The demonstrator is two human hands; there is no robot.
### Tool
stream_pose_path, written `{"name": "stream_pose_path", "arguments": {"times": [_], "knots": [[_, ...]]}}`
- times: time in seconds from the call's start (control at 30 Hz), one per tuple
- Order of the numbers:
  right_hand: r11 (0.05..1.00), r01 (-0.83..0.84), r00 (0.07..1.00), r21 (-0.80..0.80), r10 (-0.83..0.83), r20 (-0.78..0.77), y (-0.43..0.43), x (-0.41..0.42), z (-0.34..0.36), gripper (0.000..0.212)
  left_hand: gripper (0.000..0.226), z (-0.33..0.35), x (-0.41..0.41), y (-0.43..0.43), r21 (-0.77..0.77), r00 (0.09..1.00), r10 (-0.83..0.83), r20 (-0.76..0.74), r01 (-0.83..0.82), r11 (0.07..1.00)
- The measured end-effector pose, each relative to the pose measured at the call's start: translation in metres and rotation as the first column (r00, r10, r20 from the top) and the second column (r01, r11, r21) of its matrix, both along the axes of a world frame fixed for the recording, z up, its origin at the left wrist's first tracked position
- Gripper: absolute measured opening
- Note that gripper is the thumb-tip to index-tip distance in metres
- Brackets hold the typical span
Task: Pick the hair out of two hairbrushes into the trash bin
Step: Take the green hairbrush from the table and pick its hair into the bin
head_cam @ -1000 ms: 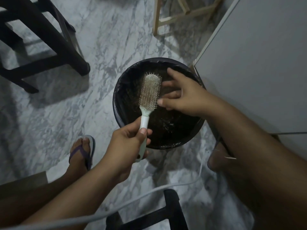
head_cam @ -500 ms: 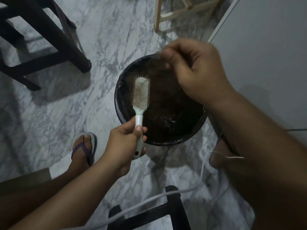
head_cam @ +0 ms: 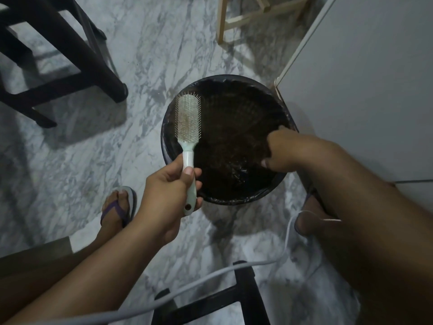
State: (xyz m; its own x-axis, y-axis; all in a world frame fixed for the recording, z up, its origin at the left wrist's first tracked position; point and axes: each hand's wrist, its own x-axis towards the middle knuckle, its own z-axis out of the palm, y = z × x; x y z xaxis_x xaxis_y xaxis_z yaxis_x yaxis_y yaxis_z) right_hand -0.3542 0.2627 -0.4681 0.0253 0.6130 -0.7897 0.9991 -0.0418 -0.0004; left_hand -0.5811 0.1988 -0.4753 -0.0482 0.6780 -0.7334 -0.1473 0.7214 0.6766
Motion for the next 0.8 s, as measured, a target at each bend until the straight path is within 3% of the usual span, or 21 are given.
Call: {"name": "stream_pose_path", "arguments": {"times": [0.03,0.1,0.17,0.23,0.27,0.33,0.4,0.43,0.6,0.67,0.73,0.8], "knots": [[0.999,-0.032,0.999,-0.025,0.033,0.029,0.001,0.000,0.004,0.041,0.037,0.001,0.001,0.000,0.007,1.000,-0.010,0.002,0.010,1.000],[0.991,0.002,1.000,0.131,0.000,-0.009,0.008,0.004,0.011,0.047,0.037,0.003,0.002,0.000,0.020,1.000,-0.024,0.009,0.024,1.000],[0.946,0.123,0.987,0.301,-0.085,-0.134,0.018,0.013,0.010,0.070,0.038,0.004,0.003,-0.001,0.027,0.999,-0.038,0.014,0.038,0.999],[0.894,0.278,0.933,0.352,-0.163,-0.322,0.021,0.015,0.008,0.090,0.038,0.005,0.004,-0.002,0.027,0.999,-0.051,0.010,0.050,0.998],[0.870,0.366,0.870,0.330,-0.194,-0.454,0.021,0.010,0.007,0.094,0.038,0.006,0.004,-0.002,0.027,0.998,-0.057,0.010,0.057,0.998],[0.829,0.545,0.609,0.124,-0.291,-0.738,0.015,-0.007,0.006,0.102,0.037,0.007,0.005,-0.003,0.026,0.997,-0.071,0.011,0.071,0.997],[0.799,0.593,0.356,-0.100,-0.372,-0.858,0.008,-0.025,0.000,0.106,0.035,0.008,0.007,-0.003,0.026,0.996,-0.084,0.014,0.084,0.996],[0.795,0.587,0.305,-0.154,-0.393,-0.867,0.004,-0.032,-0.003,0.102,0.034,0.009,0.008,-0.003,0.026,0.996,-0.089,0.015,0.089,0.996],[0.722,0.691,0.351,0.029,-0.300,-0.887,0.003,-0.037,-0.004,0.018,0.036,0.016,0.010,-0.003,0.052,0.996,-0.090,0.027,0.088,0.995],[0.709,0.697,0.435,0.104,-0.304,-0.848,0.002,-0.030,-0.012,0.015,0.037,0.021,0.009,-0.002,0.087,0.996,-0.081,0.046,0.076,0.993],[0.753,0.617,0.627,0.229,-0.295,-0.721,-0.002,-0.025,-0.027,0.019,0.037,0.026,0.007,0.000,0.126,0.995,-0.070,0.076,0.060,0.990],[0.796,0.558,0.736,0.236,-0.342,-0.584,-0.010,-0.019,-0.047,0.023,0.036,0.033,0.003,0.004,0.172,0.991,-0.056,0.121,0.035,0.984]]}}
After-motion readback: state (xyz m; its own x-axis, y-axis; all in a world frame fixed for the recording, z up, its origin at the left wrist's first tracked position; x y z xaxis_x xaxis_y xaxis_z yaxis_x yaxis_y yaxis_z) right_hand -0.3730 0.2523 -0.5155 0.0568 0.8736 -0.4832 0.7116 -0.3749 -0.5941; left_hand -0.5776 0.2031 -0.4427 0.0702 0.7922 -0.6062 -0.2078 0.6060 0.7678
